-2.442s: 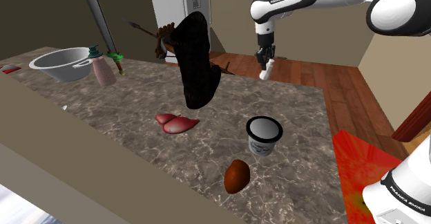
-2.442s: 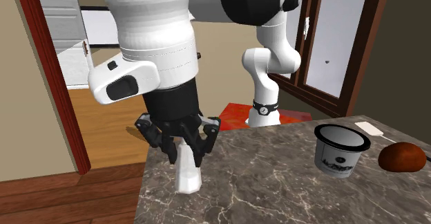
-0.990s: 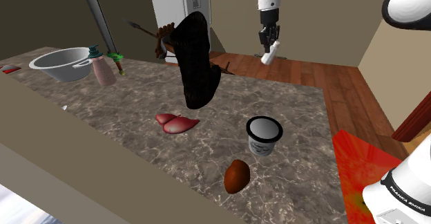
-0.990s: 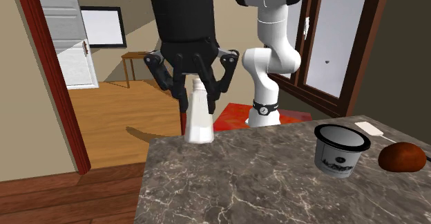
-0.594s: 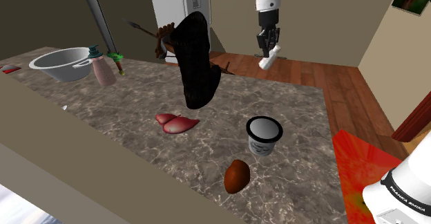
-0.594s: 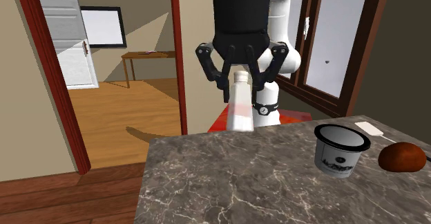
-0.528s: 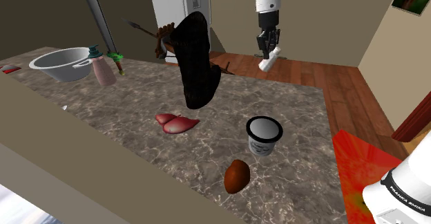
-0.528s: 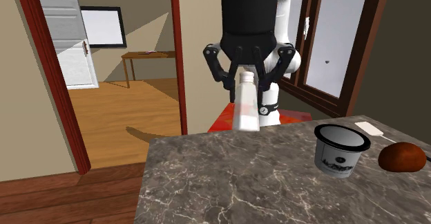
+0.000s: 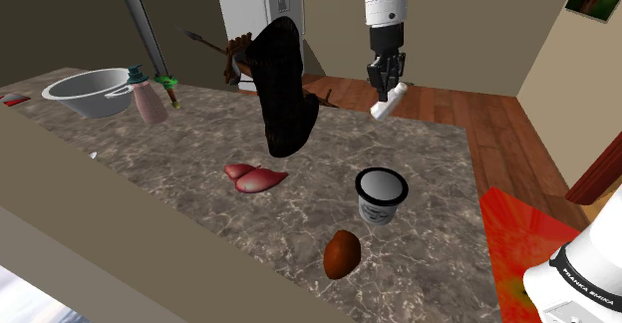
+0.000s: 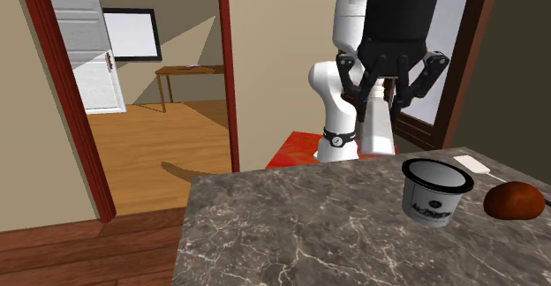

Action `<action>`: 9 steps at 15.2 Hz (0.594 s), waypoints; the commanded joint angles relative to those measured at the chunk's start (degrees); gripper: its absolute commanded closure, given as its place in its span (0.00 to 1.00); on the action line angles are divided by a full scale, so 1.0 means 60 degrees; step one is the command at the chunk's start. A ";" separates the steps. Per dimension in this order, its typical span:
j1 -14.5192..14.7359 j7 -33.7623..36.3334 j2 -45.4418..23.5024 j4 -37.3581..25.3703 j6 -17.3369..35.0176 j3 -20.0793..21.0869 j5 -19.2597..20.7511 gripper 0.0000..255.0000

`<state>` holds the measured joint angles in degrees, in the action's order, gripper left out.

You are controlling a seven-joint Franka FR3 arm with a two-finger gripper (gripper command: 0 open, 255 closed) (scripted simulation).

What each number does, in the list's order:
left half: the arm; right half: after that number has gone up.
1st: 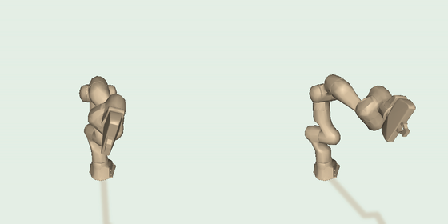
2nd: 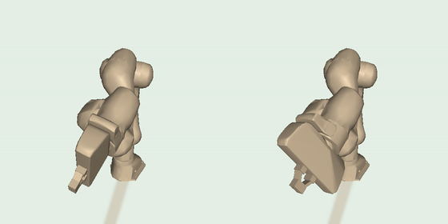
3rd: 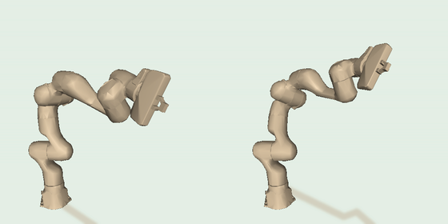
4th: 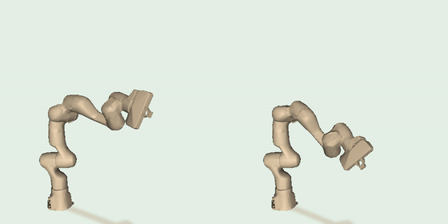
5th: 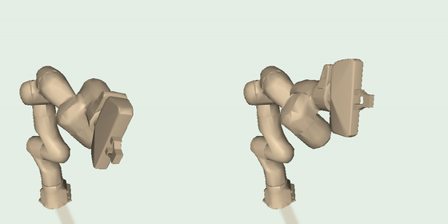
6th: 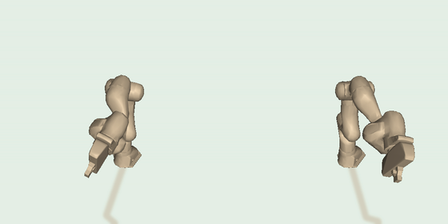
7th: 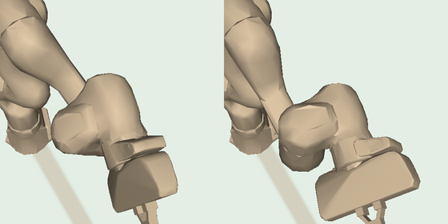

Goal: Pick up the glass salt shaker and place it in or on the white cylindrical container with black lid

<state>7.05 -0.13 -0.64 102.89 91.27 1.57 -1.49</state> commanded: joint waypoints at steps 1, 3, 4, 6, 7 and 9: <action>0.0182 0.0360 0.0385 0.0439 0.0061 0.0179 -0.0091 1.00; 0.0379 0.0741 0.0727 0.0819 0.0115 0.0385 -0.0204 1.00; 0.0476 0.0933 0.0885 0.0991 0.0138 0.0493 -0.0266 1.00; 0.0673 0.1323 0.1179 0.1301 0.0178 0.0715 -0.0400 1.00; 0.0771 0.1520 0.1313 0.1439 0.0195 0.0830 -0.0471 1.00; 0.0970 0.1919 0.1557 0.1682 0.0226 0.1067 -0.0621 1.00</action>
<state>12.25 10.06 8.07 112.44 92.63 7.24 -4.77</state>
